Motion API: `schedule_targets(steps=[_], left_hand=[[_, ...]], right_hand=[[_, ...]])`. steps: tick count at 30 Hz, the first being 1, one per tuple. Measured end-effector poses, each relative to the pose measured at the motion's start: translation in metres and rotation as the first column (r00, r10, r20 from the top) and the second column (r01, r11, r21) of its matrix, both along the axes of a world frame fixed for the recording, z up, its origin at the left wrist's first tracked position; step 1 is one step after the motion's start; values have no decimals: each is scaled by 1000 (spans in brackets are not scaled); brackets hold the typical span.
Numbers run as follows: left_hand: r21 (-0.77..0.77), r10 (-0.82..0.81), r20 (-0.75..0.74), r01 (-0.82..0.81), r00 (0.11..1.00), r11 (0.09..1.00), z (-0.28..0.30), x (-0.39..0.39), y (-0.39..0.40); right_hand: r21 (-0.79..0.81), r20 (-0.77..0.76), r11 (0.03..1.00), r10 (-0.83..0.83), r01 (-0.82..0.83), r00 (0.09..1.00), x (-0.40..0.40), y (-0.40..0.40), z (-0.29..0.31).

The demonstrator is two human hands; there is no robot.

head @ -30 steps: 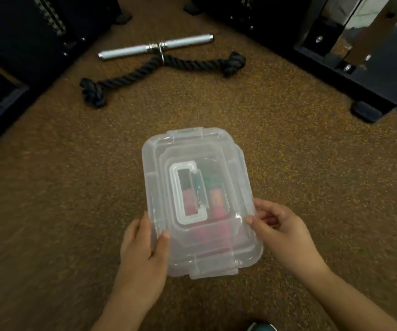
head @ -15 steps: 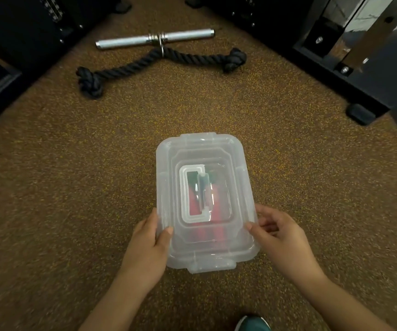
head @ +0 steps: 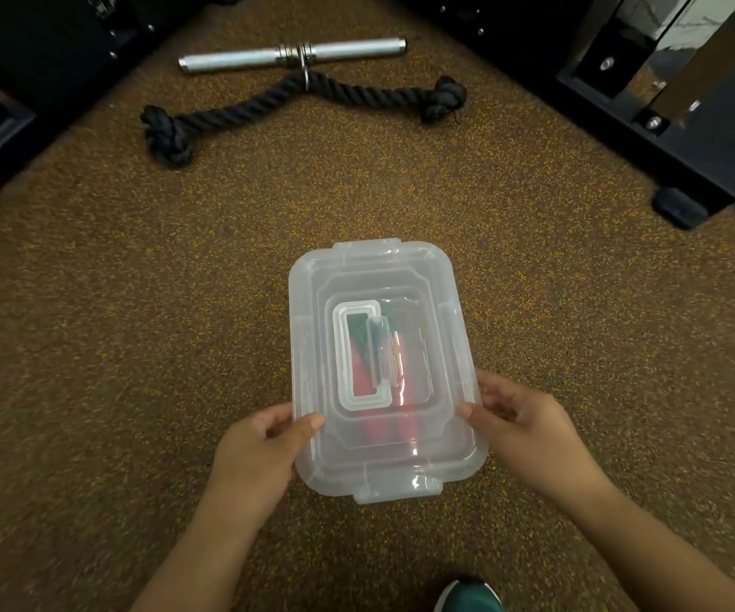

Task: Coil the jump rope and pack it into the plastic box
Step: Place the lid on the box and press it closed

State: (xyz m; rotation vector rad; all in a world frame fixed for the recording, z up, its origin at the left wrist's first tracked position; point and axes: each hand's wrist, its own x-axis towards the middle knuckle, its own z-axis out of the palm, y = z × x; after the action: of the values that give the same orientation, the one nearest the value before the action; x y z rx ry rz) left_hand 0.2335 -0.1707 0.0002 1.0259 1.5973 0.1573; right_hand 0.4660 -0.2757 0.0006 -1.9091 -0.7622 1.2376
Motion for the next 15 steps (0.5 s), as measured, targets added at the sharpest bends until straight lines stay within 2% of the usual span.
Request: schedule_targets(steps=[6, 12, 15], left_hand=[[22, -1, 24, 1, 1000, 1000, -7, -2, -3], [59, -15, 44, 13, 999, 998, -7, -1, -2], [24, 25, 109, -28, 994, 999, -7, -3, 0]], right_hand=[[-66, 76, 996, 70, -65, 995, 3, 5, -4], [-77, -36, 997, 20, -22, 999, 10, 6, -13], [-75, -87, 997, 17, -24, 996, 15, 7, -16]])
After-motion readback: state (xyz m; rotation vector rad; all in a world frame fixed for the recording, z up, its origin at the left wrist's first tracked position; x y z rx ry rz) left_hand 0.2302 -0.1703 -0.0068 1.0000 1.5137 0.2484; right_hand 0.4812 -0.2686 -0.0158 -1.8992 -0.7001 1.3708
